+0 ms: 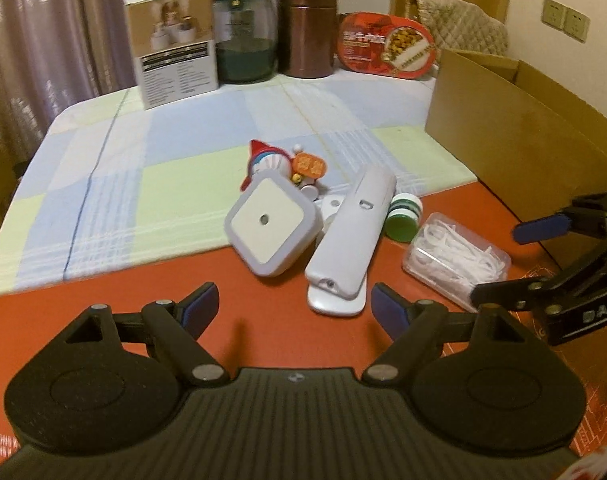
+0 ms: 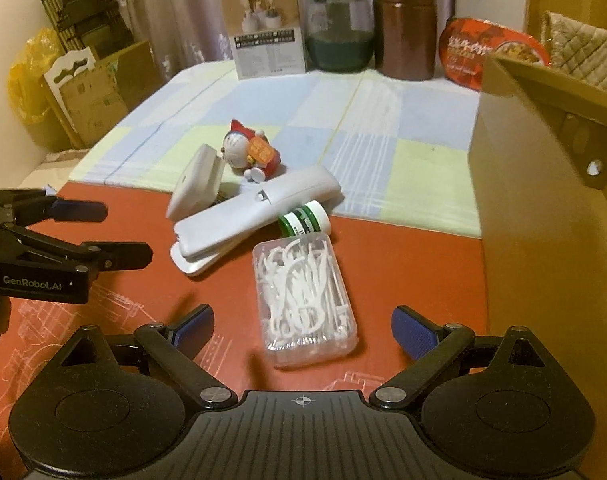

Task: Organize rigid objects
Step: 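Move the right tool to the clear box of floss picks and grasp it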

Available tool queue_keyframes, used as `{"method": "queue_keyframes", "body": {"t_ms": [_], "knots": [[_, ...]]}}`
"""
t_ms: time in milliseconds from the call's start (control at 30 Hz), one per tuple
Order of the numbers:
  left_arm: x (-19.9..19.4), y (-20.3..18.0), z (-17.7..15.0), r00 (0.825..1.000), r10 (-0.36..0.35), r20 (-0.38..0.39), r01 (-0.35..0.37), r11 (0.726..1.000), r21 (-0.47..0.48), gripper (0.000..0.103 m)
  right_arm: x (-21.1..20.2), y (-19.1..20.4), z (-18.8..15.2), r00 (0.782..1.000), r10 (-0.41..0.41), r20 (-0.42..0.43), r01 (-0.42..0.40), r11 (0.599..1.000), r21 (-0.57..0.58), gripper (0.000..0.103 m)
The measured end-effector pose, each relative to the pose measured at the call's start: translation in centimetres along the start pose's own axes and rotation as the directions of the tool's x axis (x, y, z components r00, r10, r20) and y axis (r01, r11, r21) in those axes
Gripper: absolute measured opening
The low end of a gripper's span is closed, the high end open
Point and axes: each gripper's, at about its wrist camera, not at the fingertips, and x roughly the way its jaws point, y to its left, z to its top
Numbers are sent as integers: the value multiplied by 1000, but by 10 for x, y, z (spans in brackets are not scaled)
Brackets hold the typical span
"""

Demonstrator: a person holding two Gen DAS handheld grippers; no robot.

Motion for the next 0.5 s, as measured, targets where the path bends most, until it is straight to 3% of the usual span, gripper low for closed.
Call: {"method": "queue_keyframes", "body": {"t_ms": [167,333,433,500], "knots": [[15,-4,1,999,-32,-20,33,998,58,69,24,-9,6,998,6,-60,-7,1000,-6,78],[25,-13,2,999,-50,-21,52,992,116,63,31,-14,10,997,25,-69,-25,1000,-2,68],[30,-14,5,998,-57,-14,59,991,121,58,29,-13,11,997,20,-70,-21,1000,-15,54],[35,-16,5,998,-60,-17,61,990,130,55,27,-12,10,997,5,-77,-6,1000,-13,54]]}}
